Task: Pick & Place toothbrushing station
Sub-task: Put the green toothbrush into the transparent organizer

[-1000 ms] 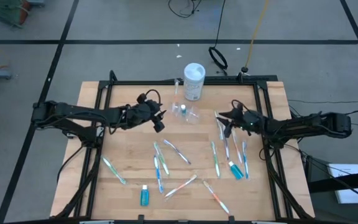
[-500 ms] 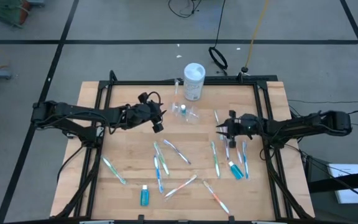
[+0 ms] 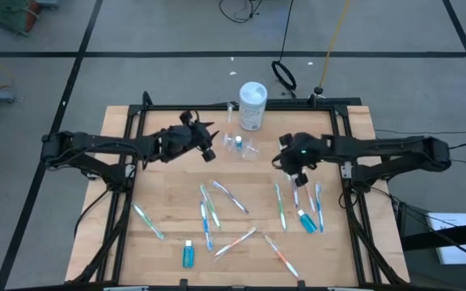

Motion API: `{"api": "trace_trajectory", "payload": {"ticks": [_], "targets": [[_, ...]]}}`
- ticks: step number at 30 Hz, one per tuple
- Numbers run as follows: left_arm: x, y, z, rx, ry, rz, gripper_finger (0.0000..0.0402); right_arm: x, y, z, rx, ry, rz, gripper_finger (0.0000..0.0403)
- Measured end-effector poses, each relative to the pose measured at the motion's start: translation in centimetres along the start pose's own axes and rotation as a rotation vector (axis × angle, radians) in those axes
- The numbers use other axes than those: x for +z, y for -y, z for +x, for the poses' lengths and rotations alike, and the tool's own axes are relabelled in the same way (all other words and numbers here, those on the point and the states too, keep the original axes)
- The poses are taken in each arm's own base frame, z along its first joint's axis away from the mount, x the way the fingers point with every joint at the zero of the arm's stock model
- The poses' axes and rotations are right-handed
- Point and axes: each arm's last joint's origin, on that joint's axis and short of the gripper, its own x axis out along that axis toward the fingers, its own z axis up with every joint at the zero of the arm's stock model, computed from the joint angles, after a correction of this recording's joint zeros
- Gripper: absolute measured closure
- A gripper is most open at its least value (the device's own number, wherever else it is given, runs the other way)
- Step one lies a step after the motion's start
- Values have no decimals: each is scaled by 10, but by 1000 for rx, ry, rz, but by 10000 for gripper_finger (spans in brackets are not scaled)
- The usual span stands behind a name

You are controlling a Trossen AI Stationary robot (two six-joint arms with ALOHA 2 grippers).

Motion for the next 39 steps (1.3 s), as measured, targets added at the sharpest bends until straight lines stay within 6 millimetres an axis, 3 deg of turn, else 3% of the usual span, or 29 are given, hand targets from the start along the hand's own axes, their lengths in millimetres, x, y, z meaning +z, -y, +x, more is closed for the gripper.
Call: {"api": "trace_trajectory", "payload": {"ticks": [7, 15, 24, 32, 39], "targets": [[-2, -8, 4, 31, -13, 31, 245, -18, -16, 46, 178, -291, -171, 289], [-4, -15, 8, 55, -19, 61, 245, -32, -29, 64, 201, -569, -412, 289], [-4, -18, 9, 64, -22, 43, 245, -31, -30, 80, 186, -502, -468, 289], [-4, -15, 9, -16, 1, 12, 245, -44, -44, 86, 232, -400, -441, 292], [-3, -14, 9, -63, 11, -56, 245, -43, -48, 89, 209, -362, -269, 363]]}}
